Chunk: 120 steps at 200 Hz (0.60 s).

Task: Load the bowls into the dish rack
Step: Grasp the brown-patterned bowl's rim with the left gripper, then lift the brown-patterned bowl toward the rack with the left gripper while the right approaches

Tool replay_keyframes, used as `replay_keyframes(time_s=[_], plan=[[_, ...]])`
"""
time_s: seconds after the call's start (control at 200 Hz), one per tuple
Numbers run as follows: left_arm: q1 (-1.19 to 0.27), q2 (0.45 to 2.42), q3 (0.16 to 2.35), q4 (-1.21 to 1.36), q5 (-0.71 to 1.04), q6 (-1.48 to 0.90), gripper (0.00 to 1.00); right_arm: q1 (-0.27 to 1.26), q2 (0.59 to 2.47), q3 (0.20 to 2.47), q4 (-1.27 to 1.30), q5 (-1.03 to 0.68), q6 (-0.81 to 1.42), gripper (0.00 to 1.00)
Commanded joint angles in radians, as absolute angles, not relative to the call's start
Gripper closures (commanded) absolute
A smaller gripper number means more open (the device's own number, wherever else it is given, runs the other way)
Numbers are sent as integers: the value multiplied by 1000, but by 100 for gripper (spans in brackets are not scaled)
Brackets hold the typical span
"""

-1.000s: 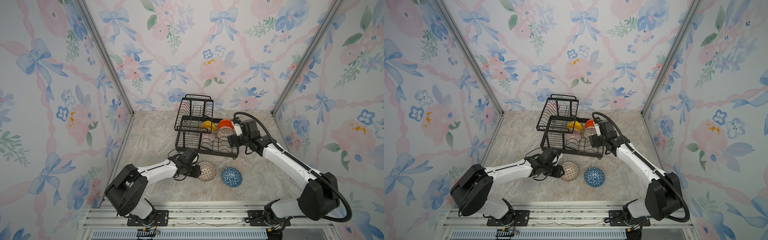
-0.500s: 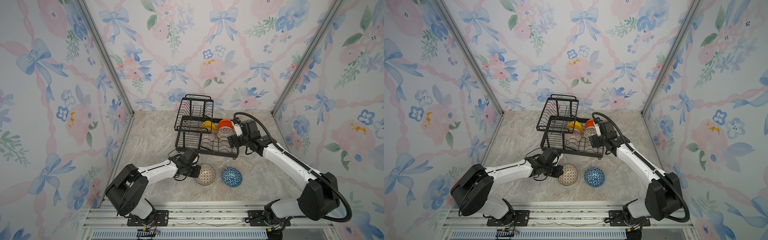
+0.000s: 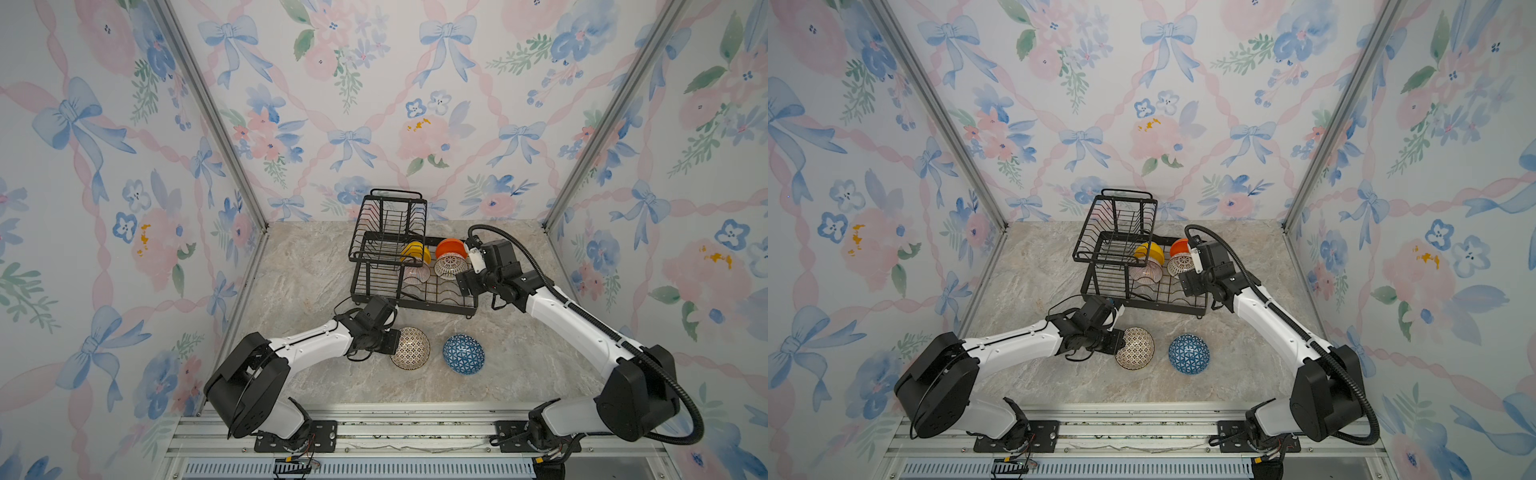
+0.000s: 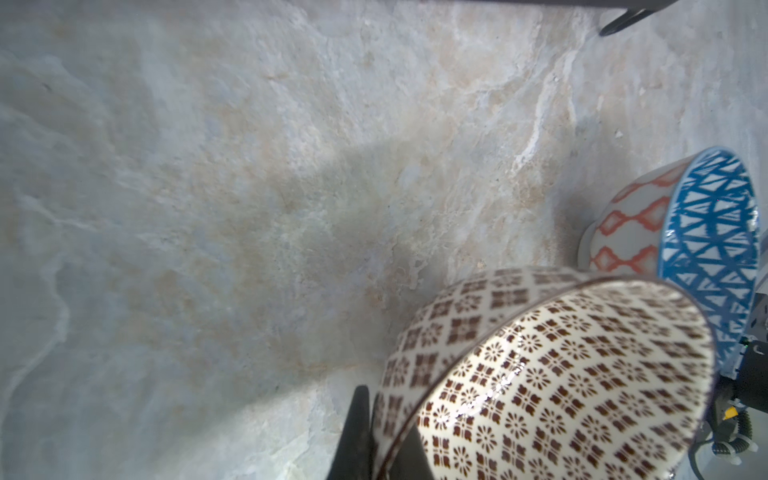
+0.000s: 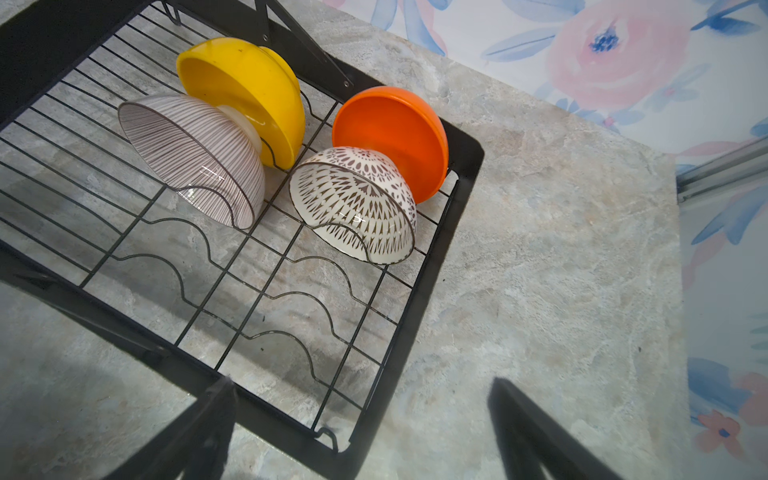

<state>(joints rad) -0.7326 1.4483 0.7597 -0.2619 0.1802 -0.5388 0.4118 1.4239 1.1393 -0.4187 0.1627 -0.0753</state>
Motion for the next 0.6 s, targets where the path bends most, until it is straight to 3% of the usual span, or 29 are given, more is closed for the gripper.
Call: replay_keyframes(time_s=[0.0,0.595], plan=[[-736,1397,772,-270,174,-521,100,402,1396,1144,-456,150,-87,3],[-736,1235,979,-387,84,-456,100,405,1353,1217,-525,105,-89,3]])
